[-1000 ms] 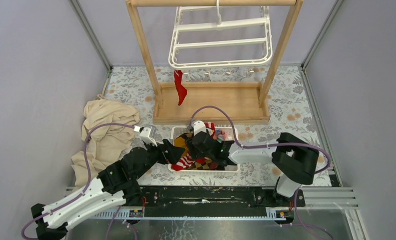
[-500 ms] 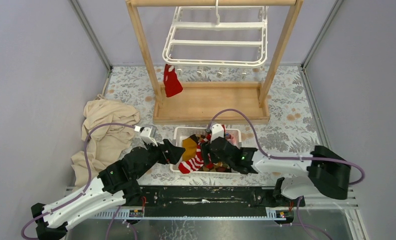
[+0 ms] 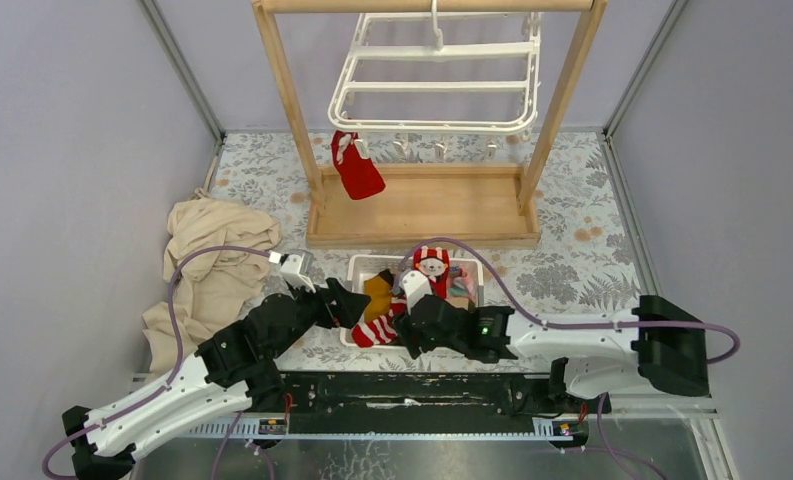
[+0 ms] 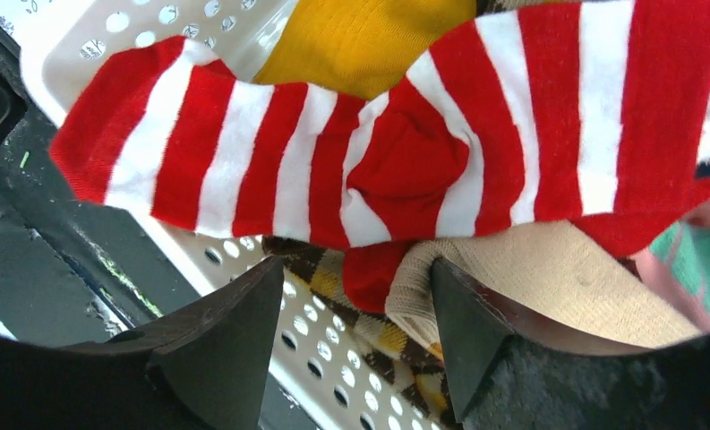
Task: Remove the socks clipped to the hanger
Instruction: Place the sock in the bin.
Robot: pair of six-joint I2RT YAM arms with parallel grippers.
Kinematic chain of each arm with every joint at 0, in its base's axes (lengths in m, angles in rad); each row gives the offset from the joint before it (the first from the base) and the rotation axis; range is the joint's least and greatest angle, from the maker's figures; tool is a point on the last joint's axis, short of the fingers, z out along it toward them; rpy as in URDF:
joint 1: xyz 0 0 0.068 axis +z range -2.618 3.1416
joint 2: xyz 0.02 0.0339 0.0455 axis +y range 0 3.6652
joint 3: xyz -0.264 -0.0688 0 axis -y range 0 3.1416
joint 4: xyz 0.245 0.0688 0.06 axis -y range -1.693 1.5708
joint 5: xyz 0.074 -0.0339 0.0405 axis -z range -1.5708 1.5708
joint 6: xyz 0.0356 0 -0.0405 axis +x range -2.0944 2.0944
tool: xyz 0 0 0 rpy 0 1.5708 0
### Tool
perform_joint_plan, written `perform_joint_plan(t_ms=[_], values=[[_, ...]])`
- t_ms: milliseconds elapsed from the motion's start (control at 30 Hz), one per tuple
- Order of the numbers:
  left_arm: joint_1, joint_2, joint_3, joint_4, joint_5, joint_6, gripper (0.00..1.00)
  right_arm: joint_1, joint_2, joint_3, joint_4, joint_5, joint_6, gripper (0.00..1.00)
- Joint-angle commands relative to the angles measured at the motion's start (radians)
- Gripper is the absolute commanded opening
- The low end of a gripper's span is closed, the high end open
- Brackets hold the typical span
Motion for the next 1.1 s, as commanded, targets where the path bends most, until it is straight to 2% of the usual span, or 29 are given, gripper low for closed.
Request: perform_joint_plan(t_ms=[0,133,267,500,633,900,1067], values=[[-0.008,-0.008,-0.006,0.008,-0.02,-0.014,0.99,0.04,0.102,0.081,-0.003,-0.015,-0.043,0.68],[-0.008,-0.026,-0.014,0.002,-0.012,-0.02,0.99,0.044,0.216,0.134,0.008,0.008,-0.026,0.68],[-0.009,-0.039,-0.014,-0.008,-0.012,-0.022,0.99,0.044,0.307,0.216,-0.067,0.099,0.019,0.68],[-0.01,-0.034,-0.006,-0.005,-0.022,-0.023,0.99,0.031,0.367,0.24,-0.09,0.129,0.034,0.71],[-0.009,-0.032,0.007,-0.005,-0.052,-0.011,0.99,0.036,0.225,0.176,-0.023,0.124,-0.011,0.75],[-0.009,-0.04,-0.004,0.055,-0.17,-0.001,0.99,0.044,-0.208,0.011,0.151,0.111,-0.052,0.77],[-0.01,-0.001,-0.031,0.118,-0.216,0.0,0.99,0.044,-0.332,-0.075,0.309,0.224,-0.089,0.77]])
